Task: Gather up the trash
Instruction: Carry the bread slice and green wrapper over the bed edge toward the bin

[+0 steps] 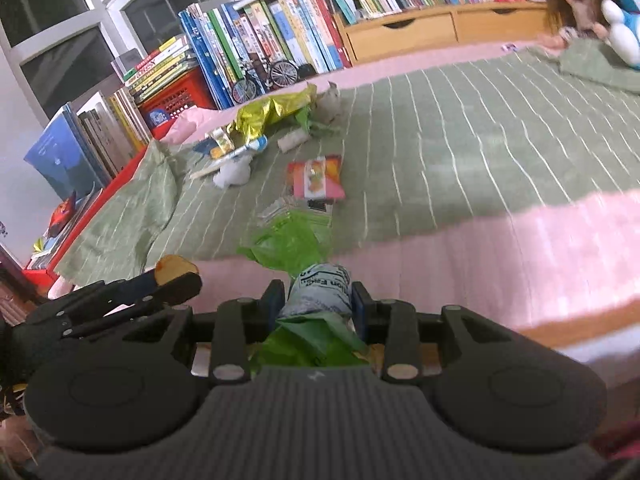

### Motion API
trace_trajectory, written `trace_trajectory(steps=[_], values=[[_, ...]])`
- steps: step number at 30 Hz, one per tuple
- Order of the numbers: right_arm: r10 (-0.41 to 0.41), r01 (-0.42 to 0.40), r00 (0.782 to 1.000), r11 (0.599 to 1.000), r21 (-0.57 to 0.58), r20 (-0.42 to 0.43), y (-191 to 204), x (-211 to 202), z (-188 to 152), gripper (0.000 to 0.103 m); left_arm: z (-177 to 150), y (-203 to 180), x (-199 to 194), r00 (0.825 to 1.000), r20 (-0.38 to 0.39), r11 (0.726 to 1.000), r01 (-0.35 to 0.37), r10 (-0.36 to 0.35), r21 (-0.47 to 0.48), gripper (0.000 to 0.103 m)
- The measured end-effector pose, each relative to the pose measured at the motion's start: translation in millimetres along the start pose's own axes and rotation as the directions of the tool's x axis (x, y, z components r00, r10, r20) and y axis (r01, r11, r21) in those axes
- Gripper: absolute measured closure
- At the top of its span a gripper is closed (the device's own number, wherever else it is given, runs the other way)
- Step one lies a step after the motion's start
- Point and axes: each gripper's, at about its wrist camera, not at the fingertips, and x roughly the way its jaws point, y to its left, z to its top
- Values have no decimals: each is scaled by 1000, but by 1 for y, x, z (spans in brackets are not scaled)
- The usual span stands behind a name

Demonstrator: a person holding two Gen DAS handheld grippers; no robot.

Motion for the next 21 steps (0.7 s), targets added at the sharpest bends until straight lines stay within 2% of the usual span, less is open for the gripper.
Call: trace_trajectory(steps=[7, 12, 16, 21], values=[[-9, 11, 998, 999, 43, -62, -6, -10, -31, 63, -29, -9, -25, 998, -60, 1000, 28, -27, 14, 72], [-19, 35, 988, 994, 100, -154, -15, 1, -58, 63, -55, -11, -23, 987, -157, 999, 32, -33, -7, 72], [-24, 54, 973, 991, 125, -230, -20, 13, -80, 63, -76, -11, -15, 965, -260, 999, 40, -42, -14, 71], [-46, 91, 949, 987, 131, -312, -27, 35, -98, 63, -99, -6, 4, 925, -377, 999, 41, -52, -36, 71]])
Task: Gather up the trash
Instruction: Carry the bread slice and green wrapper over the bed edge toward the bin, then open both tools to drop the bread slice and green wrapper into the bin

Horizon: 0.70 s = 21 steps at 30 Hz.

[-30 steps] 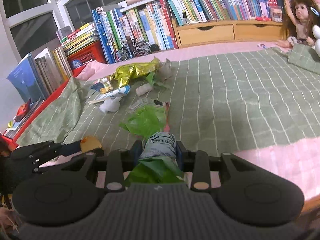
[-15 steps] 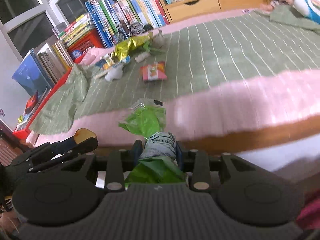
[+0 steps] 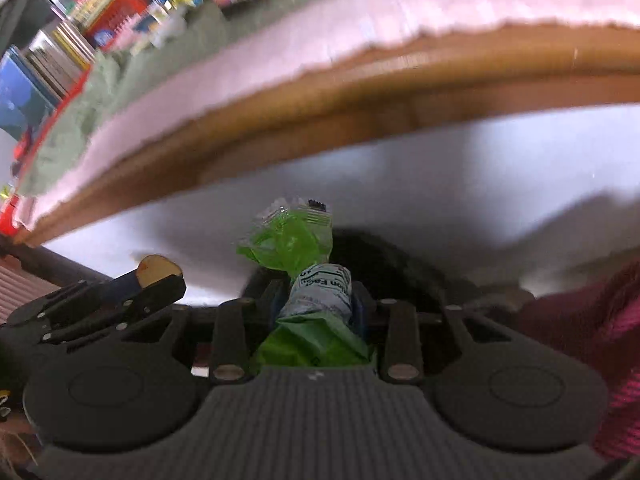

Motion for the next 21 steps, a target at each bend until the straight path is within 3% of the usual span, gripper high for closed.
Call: trace_trajectory(steps=[10, 17, 18, 19, 21], values=[[-58, 59, 991, 998, 2, -119, -4, 60, -4, 62, -19, 11, 59, 989, -145, 999, -44, 40, -21, 70], [-64, 64, 991, 998, -8, -116, -1, 61, 0, 60, -20, 14, 67, 985, -171, 1000, -20, 15, -24, 66], [-64, 64, 992, 998, -5, -113, -2, 61, 1, 57, -19, 13, 69, 984, -176, 1000, -17, 12, -25, 64], [-66, 66, 992, 998, -3, -110, -1, 61, 1, 44, -18, 13, 70, 984, -178, 1000, -15, 10, -26, 62], [-55, 56, 993, 998, 4, -107, -2, 60, 1, 36, -17, 12, 71, 984, -179, 1000, -13, 8, -27, 47]])
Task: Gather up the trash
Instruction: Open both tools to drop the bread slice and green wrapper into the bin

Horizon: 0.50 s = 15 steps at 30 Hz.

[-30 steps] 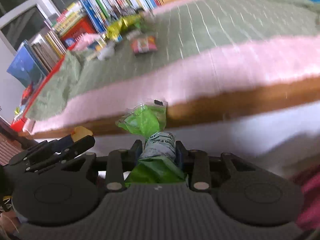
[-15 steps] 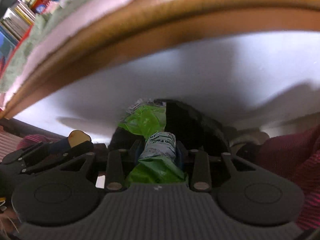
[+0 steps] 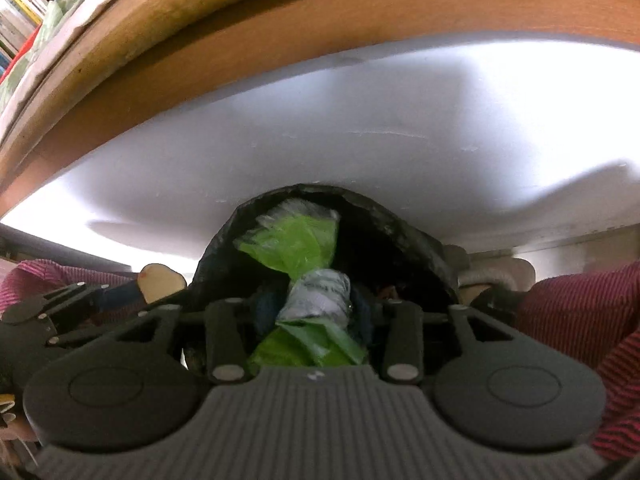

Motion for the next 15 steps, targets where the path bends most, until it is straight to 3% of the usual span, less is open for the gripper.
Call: trace_trajectory(steps=[6, 15], values=[[-2, 2, 1000, 1000, 4, 8, -2, -5, 3, 30, 3, -4, -2, 1000, 9, 1000, -12, 12, 9, 27], [-3, 3, 1000, 1000, 9, 23, -5, -12, 4, 28, 4, -5, -5, 1000, 15, 1000, -20, 20, 10, 23]])
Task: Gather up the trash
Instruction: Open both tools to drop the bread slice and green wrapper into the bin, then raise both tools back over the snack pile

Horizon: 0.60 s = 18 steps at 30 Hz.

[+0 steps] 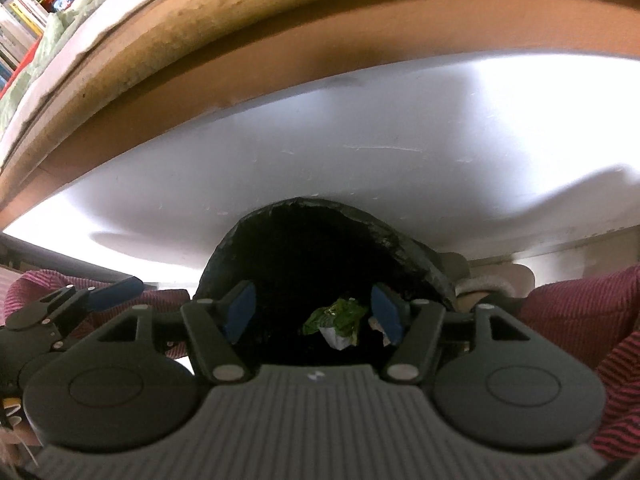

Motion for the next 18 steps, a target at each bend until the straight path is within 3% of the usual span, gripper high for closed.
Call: trace_trajectory(steps=[7, 18], values=[[5, -5, 1000, 1000, 2, 4, 0, -3, 0, 27, 3, 0, -8, 1000, 17, 1000, -8, 8, 0, 23], [29, -21, 997, 995, -102, 70, 13, -28, 3, 25, 14, -1, -25, 998, 62, 1000, 2, -2, 7, 20]])
